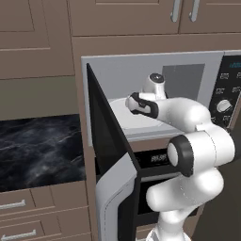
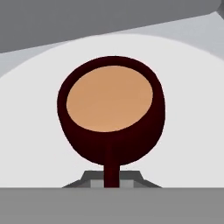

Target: Pick the cup of tea, navigate to the dining table, and place it on the saucer.

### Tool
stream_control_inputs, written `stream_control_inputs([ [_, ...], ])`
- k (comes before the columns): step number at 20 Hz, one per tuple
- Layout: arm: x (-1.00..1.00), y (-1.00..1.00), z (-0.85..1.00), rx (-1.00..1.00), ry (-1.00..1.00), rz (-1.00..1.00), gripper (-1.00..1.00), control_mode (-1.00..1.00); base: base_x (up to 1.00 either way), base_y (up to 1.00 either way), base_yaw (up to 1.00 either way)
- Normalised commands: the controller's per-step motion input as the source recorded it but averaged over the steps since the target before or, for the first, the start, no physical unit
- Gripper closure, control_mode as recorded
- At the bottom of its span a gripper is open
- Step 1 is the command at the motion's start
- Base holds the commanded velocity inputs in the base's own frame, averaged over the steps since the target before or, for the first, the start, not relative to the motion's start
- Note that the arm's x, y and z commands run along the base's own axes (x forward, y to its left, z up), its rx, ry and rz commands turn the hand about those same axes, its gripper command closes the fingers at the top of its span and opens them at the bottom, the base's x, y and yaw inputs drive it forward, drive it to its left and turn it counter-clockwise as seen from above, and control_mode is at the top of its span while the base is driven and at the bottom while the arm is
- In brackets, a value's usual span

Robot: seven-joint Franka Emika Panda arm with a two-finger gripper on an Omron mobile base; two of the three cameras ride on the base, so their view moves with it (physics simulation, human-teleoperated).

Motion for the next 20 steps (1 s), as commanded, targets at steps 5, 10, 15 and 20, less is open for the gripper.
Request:
stream_control_inputs([
  [5, -0.44, 0.00, 0.00, 0.00, 0.00, 0.00, 1.00, -1.00, 0.00, 0.00, 0.00],
  [10, -0.28, -0.03, 0.00, 0.00, 0.00, 0.00, 1.00, -1.00, 0.00, 0.00, 0.00],
  [15, -0.93, -0.15, 0.27, 0.00, 0.00, 0.01, 1.00, -1.00, 0.00, 0.00, 0.00],
  [20, -1.00, -0.11, 0.53, 0.00, 0.00, 0.04, 1.00, -1.00, 0.00, 0.00, 0.00],
])
